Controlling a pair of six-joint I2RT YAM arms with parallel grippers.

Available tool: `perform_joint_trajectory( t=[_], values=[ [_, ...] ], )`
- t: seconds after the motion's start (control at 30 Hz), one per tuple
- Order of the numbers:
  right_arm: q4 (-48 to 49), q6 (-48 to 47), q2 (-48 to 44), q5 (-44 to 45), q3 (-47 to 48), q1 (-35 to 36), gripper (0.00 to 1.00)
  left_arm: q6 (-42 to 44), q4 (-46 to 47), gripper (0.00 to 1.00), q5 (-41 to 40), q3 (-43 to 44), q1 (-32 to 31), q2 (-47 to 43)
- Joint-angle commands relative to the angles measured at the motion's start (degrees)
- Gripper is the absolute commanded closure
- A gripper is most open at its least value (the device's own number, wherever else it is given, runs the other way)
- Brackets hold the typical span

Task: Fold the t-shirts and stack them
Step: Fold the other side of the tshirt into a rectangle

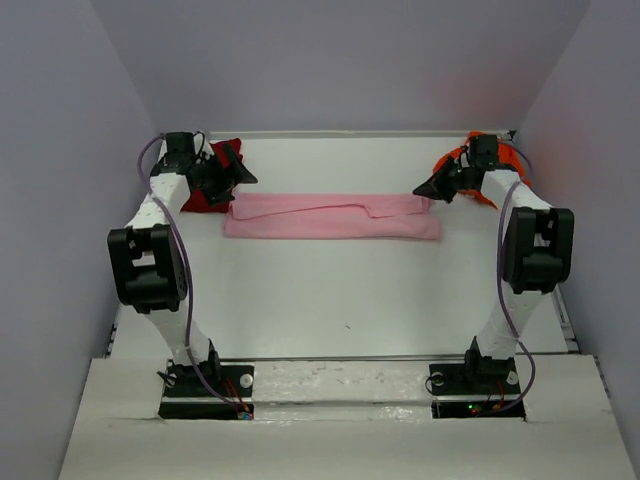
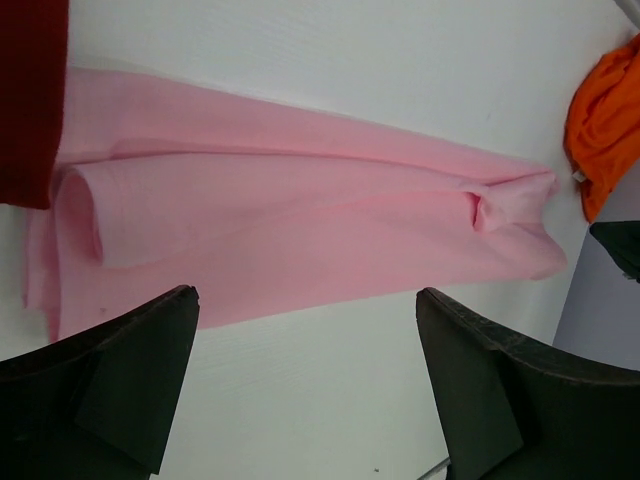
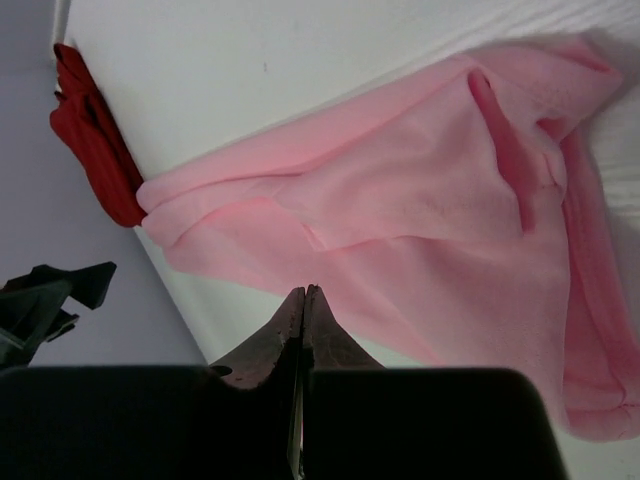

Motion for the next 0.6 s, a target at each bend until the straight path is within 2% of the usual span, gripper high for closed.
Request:
perform_joint_trajectory(
  t=[0.0,0.27,0.57],
  values=[
    [5.61,3.32,0.17,-3.85,-4.62,1.36,1.0,-0.51,2.88,0.01,6.33,-3.16,-2.94,4.49],
    [8.0,4.38,5.62,-5.88,-6.04,2.5,1.0,-1.21,6.4,0.01,7.48,-0.88,-7.43,9.77],
    [8.88,3.24,9.67,-4.65,-11.05,2.5,1.0,-1.74,5.97,0.01,7.74,2.73,-8.14,12.68]
  ],
)
